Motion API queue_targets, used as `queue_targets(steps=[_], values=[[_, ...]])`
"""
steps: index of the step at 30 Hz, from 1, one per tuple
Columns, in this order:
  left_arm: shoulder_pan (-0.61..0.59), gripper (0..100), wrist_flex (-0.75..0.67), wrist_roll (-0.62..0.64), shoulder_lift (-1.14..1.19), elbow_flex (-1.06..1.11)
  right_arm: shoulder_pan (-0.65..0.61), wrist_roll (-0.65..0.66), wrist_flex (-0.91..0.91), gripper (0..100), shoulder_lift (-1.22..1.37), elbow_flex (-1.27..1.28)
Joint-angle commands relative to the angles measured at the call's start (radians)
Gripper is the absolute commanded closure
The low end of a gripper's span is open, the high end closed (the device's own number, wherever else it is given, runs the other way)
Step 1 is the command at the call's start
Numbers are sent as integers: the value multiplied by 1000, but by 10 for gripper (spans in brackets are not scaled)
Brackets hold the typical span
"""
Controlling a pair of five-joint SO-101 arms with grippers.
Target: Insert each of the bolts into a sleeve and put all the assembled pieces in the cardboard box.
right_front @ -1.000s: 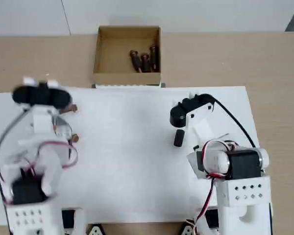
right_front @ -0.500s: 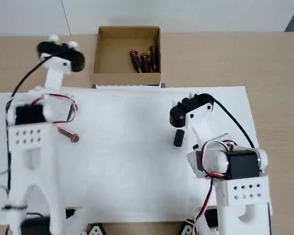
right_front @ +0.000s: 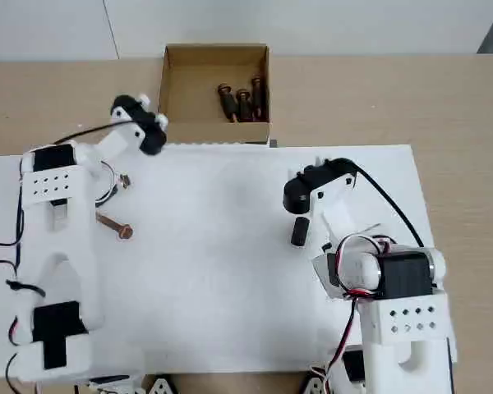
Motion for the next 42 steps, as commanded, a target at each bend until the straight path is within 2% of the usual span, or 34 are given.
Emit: queue_targets(steps=[1,4,9,13,34,42], values=[[-5,993,0,-118,15,-42,8,-3,-28,991,-13,-6],[-5,987,-2,-199,38,-44,8,-3,-41,991,-13,-6],[-40,890,-43,-267,77,-77,8,-3,-36,991,-13,-6],[-54,884,-66,-310,155,-156,8,-3,-35,991,-13,-6],[-8,881,-64,-310,505,-443,5,-3,-31,991,-12,-6],[8,885,-66,-310,586,-479,5,-3,-31,991,-12,-6]])
